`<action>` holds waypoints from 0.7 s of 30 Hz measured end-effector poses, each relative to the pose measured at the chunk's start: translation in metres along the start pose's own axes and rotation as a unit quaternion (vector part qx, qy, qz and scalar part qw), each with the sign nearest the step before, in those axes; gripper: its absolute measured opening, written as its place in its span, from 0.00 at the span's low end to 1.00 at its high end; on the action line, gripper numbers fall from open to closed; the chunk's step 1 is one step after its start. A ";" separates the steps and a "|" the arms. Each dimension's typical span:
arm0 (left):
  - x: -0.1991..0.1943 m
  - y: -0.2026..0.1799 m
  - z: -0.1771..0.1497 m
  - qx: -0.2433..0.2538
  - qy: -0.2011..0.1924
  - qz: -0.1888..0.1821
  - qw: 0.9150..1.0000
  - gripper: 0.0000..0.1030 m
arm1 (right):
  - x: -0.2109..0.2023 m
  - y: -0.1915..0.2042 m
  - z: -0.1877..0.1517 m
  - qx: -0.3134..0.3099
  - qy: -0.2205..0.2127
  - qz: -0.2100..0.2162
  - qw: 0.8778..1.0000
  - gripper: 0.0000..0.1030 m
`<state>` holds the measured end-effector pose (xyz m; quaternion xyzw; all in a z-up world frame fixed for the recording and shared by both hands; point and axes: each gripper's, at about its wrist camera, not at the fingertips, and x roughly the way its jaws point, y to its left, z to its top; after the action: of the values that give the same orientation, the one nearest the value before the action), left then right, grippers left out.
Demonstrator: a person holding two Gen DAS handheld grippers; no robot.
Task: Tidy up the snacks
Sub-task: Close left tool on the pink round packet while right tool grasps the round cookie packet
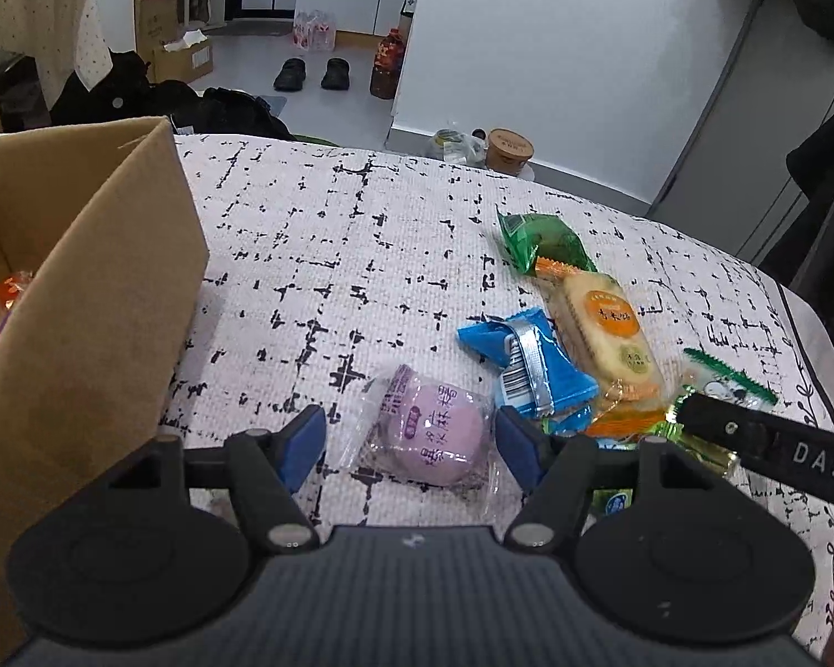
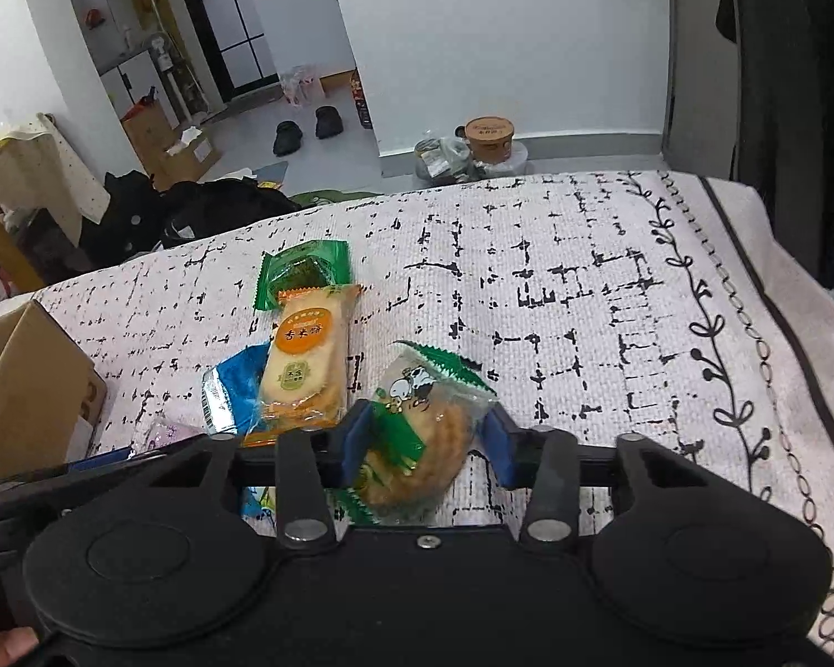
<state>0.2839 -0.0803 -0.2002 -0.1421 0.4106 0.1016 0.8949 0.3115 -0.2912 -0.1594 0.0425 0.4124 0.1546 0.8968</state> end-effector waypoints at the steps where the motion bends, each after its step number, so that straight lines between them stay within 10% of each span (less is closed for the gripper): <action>1: -0.001 0.000 0.000 -0.001 -0.001 -0.002 1.000 0.59 | -0.003 -0.001 0.000 0.009 -0.001 0.003 1.000 0.34; 21: -0.052 0.013 0.006 -0.012 -0.017 -0.044 0.999 0.12 | -0.054 0.016 0.000 0.053 -0.060 0.047 0.996 0.19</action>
<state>0.2510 -0.0700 -0.1591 -0.1691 0.3877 0.0697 0.9035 0.2748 -0.2927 -0.1171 0.1188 0.3635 0.1716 0.9079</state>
